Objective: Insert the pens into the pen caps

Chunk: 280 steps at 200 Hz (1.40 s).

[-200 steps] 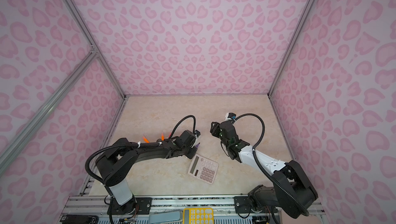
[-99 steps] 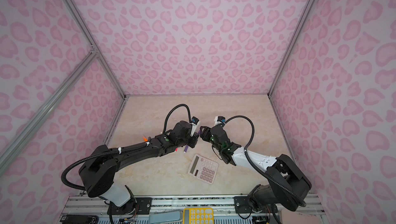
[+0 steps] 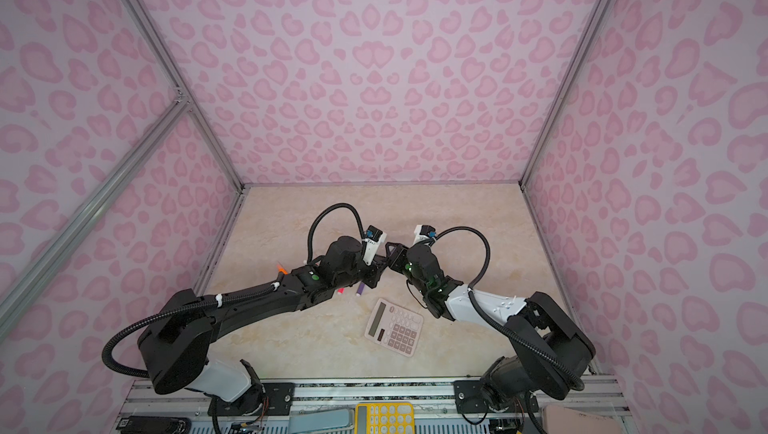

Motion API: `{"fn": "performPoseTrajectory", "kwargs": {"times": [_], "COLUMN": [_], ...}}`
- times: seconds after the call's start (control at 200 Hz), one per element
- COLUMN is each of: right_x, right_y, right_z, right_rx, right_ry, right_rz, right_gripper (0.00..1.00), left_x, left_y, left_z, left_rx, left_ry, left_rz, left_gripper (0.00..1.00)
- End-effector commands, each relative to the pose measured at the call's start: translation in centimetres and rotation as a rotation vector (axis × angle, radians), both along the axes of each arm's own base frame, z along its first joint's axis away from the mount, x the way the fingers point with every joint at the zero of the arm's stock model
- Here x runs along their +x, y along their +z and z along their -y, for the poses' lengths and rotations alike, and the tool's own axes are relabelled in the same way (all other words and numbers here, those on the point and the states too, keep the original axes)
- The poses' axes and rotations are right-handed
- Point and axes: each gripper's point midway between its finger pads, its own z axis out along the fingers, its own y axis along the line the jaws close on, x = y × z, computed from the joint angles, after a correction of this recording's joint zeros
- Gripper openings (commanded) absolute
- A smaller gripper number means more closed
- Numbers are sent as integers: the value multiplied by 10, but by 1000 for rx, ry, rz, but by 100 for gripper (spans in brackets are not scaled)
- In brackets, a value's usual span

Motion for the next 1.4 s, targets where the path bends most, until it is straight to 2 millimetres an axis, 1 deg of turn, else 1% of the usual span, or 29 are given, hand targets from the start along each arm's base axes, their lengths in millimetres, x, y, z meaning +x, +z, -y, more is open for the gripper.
{"fn": "performPoseTrajectory", "kwargs": {"times": [0.0,0.06,0.18,0.26,0.28,0.335,0.385,0.445,0.595,0.845,0.955,1.11,1.205,1.275,1.315,1.33,1.395], "right_x": [1,0,0,0,0,0,-1,-2,-3,-4,-3,3,3,4,5,5,7], "right_y": [8,11,10,9,9,8,9,9,11,12,13,12,13,15,14,14,13], "right_z": [-6,-6,-6,-8,-8,-10,-11,-12,-13,-16,-14,-11,-12,-15,-16,-16,-16], "right_rx": [38,40,35,32,32,33,35,34,37,36,26,-13,-9,-9,-15,-13,-14], "right_ry": [13,12,9,12,14,18,22,23,28,36,31,24,32,43,46,48,51], "right_rz": [20,21,17,9,8,4,7,7,10,11,12,1,2,5,-2,-2,-4], "right_gripper": [44,37,17,6,4,1,0,0,0,0,0,0,0,0,0,0,0], "left_x": [0,1,4,2,2,2,3,3,6,10,6,-5,-3,-4,-5,-6,-10], "left_y": [16,13,9,7,6,6,5,4,-1,-3,-5,-6,-7,-8,-8,-8,-8], "left_z": [15,15,15,18,18,18,17,17,20,25,28,29,25,27,29,31,34], "left_rx": [-82,-78,-68,-71,-72,-75,-73,-71,-61,-58,-60,-63,-47,-46,-51,-54,-61], "left_ry": [-47,-44,-34,-52,-52,-50,-44,-43,-40,-48,-78,-135,-122,-135,-147,-156,-188], "left_rz": [36,33,27,20,18,22,22,22,15,13,12,24,32,31,28,27,24], "left_gripper": [3,3,3,3,5,15,22,27,33,34,35,35,35,35,35,39,42]}}
